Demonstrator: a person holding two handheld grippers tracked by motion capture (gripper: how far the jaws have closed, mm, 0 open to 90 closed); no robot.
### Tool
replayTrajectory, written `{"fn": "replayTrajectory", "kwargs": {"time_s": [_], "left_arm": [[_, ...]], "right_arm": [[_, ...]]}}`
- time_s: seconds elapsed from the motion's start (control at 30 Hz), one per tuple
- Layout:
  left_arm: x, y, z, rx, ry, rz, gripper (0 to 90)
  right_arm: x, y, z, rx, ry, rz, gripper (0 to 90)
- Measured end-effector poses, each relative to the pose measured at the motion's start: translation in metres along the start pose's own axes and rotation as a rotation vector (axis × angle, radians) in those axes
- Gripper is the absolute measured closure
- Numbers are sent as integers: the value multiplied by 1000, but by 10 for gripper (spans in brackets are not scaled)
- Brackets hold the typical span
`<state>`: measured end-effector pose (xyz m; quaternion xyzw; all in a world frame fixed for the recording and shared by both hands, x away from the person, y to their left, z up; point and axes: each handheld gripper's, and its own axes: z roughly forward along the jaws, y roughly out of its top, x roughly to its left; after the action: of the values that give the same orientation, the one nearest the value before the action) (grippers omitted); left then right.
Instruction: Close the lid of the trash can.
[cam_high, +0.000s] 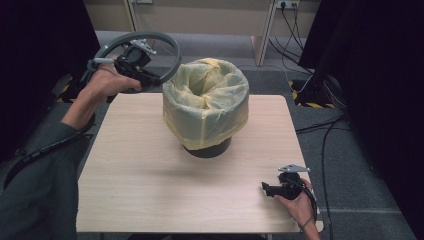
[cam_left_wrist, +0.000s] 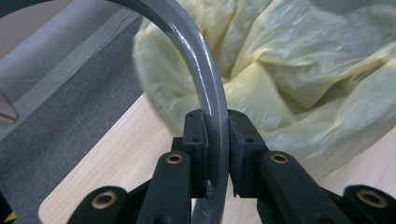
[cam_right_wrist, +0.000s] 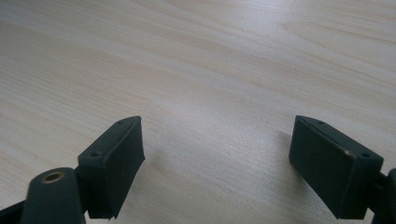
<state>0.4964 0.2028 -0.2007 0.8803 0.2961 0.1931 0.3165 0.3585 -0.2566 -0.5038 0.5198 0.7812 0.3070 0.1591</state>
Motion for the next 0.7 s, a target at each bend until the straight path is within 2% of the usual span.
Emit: {"fn": "replayTrajectory", "kwargs": {"time_s": [0.47,0.7], "left_arm": [[-43,44,26,1,-79,81,782],[-70,62,39,-1,-132,127,782]], "right_arm": [[-1,0,0,-2,1,1,180],[-1,0,0,-2,2,1,180]]}}
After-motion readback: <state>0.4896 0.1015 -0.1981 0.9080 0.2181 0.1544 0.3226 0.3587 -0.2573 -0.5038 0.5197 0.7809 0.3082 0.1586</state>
